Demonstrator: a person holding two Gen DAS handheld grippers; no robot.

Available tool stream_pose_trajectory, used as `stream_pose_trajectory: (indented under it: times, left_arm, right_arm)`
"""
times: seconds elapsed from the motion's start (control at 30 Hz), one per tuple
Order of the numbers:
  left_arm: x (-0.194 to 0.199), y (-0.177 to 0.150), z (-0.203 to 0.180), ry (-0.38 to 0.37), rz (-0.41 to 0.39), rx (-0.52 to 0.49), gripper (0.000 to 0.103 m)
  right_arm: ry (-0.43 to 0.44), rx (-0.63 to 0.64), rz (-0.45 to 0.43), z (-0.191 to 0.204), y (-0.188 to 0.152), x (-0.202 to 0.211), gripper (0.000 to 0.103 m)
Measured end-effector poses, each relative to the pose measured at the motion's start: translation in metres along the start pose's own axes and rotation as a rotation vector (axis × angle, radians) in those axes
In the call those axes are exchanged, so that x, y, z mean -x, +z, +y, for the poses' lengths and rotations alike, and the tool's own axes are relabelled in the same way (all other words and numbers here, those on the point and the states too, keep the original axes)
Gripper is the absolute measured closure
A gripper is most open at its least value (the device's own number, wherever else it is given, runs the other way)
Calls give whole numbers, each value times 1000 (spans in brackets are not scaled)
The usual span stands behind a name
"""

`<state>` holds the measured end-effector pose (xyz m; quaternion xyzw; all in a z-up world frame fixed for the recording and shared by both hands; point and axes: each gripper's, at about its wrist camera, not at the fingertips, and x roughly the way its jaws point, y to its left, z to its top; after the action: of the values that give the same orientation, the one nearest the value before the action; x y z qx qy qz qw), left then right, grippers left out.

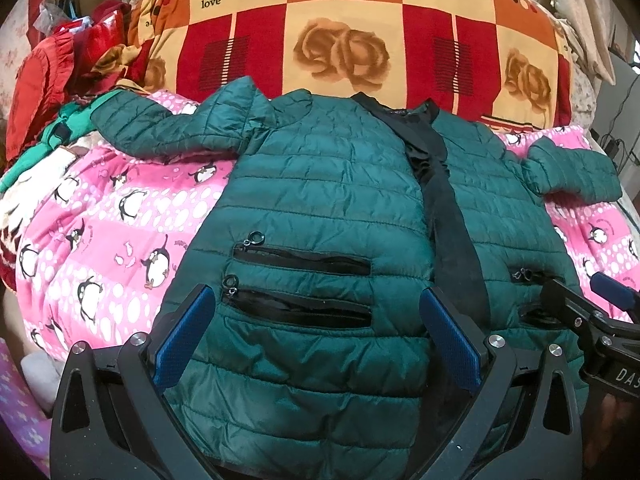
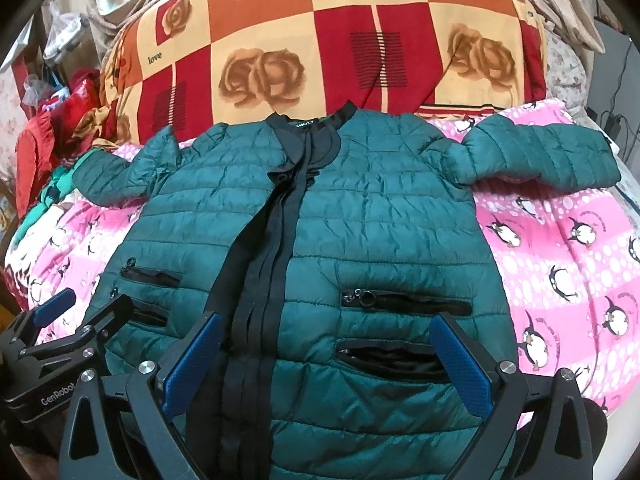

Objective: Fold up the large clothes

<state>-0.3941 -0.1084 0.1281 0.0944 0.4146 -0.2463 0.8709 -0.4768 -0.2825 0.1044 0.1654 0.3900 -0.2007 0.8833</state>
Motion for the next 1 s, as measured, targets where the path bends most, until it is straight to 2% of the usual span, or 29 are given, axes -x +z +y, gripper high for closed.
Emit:
stream_pose_trajectory:
  times: [0.17, 0.53, 0.83, 1.0]
  left_arm:
    - [0, 2, 0, 6, -10, -5, 1]
    - [-5, 28, 9, 55, -55, -2, 1]
    - [-24, 48, 23, 83, -39, 30, 1]
    - [-32, 65, 38, 96, -31, 59, 1]
  right_arm:
    - [-3, 17, -7, 3, 2, -2, 0]
    - [15, 29, -59, 8, 24, -4, 0]
    - [59, 19, -23, 13, 41, -26, 0]
    - [51, 39, -7, 20, 56, -38, 0]
